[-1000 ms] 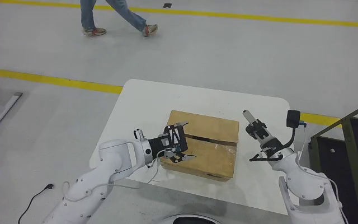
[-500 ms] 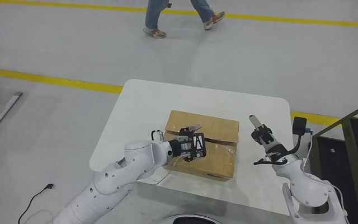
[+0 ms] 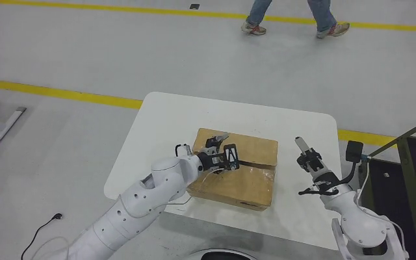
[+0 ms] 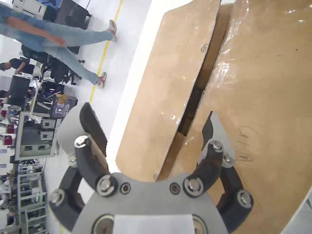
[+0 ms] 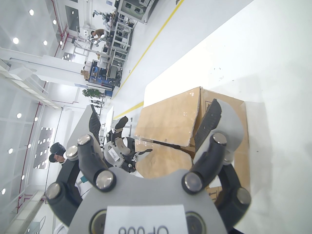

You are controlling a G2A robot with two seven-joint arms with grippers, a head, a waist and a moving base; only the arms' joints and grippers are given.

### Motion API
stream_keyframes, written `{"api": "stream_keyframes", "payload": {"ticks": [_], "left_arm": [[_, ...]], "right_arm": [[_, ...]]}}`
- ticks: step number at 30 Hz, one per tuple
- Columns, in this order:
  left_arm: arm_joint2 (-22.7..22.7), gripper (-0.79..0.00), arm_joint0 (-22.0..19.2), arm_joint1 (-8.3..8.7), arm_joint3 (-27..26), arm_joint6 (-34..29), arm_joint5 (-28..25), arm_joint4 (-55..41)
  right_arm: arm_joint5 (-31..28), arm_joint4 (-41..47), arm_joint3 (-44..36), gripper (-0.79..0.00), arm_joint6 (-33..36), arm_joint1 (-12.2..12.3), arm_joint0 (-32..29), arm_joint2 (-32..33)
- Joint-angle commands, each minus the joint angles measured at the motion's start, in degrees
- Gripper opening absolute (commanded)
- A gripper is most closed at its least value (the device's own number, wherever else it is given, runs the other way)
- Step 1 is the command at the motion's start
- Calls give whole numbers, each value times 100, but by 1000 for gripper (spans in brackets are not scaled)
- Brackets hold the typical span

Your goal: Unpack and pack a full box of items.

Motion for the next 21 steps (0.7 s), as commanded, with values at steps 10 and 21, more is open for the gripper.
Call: {"api": "stream_keyframes", "payload": {"ticks": [10,21], "left_arm": [[226,-52,-258,-122,442,317,127,1170],[140,-18,-473,-290,893,657,747,1519]], "right_arm": [[135,-25,-21,0,-245,-2,-185,181],[182,12,-13,0,-435,-21,-255,114]]}}
